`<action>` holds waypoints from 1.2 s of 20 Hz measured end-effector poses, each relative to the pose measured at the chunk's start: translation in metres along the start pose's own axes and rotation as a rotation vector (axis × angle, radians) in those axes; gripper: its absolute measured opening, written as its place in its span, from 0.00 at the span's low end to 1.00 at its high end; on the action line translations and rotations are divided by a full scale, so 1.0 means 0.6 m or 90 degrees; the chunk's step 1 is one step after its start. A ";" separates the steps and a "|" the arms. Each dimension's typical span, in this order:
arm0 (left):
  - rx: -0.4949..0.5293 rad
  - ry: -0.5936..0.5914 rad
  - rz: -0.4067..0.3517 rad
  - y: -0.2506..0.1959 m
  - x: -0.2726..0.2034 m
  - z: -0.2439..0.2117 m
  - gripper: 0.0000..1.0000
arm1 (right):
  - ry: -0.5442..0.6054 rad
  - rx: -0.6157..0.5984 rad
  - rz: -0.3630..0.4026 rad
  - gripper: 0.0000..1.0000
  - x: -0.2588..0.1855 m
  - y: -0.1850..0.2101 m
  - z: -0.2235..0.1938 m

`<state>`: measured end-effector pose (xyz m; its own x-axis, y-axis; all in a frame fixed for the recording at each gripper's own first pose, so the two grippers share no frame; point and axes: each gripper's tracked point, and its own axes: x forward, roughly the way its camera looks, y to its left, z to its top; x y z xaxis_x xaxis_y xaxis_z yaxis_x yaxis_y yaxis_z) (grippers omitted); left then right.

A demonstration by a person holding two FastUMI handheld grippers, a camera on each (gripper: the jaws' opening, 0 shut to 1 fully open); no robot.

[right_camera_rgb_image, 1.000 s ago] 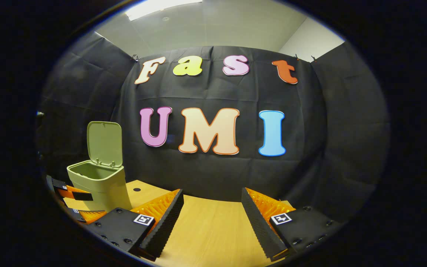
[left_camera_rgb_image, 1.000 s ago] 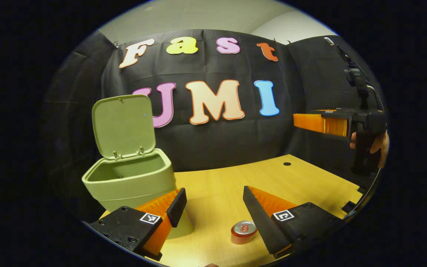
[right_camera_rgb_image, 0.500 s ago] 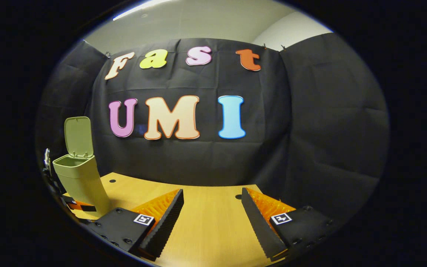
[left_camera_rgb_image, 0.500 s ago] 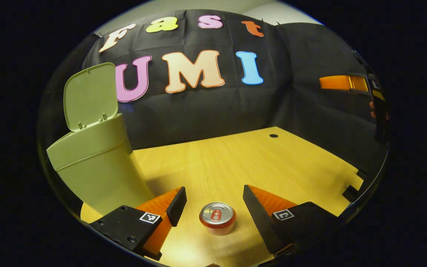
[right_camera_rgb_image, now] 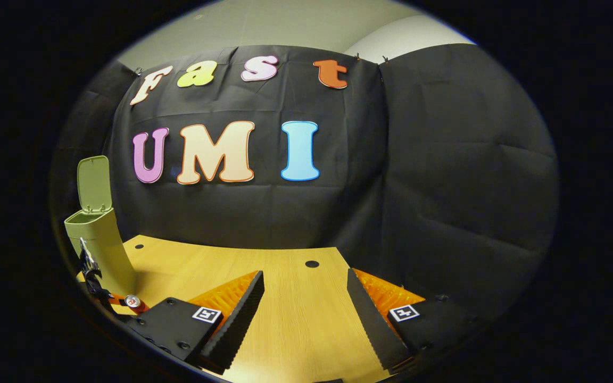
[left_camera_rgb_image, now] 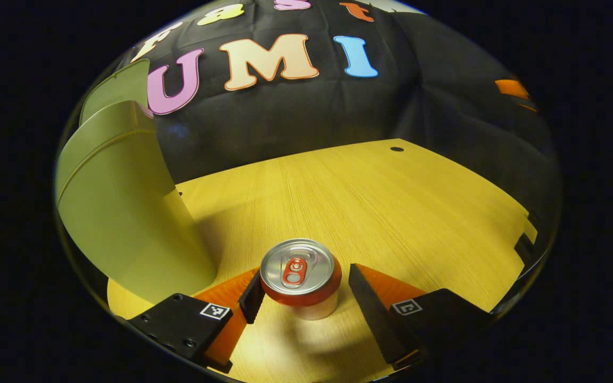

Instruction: Press the lid of the desktop garbage bin to open it, pick up the crumpled paper on the desktop and throw it into the bin, then pick up the pop can on the desktop and drop it into the bin, and finally close the garbage bin lid.

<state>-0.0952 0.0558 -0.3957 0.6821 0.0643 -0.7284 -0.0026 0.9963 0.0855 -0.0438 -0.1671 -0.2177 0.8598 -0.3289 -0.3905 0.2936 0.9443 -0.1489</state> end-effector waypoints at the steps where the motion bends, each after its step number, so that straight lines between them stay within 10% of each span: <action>1: 0.004 -0.004 -0.005 -0.001 0.006 0.004 0.78 | 0.001 -0.004 0.002 0.98 0.000 0.004 -0.001; 13: -0.009 -0.202 0.034 0.077 -0.057 0.297 0.76 | 0.015 -0.026 0.108 0.98 -0.010 0.133 -0.035; 24: -0.055 -0.345 0.182 0.261 -0.173 0.452 0.76 | 0.017 -0.025 0.161 0.98 -0.014 0.193 -0.032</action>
<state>0.0319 0.1899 -0.1226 0.9199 0.3141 -0.2345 -0.2839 0.9464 0.1542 -0.0250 -0.0553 -0.2490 0.8926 -0.0835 -0.4431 0.0541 0.9954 -0.0786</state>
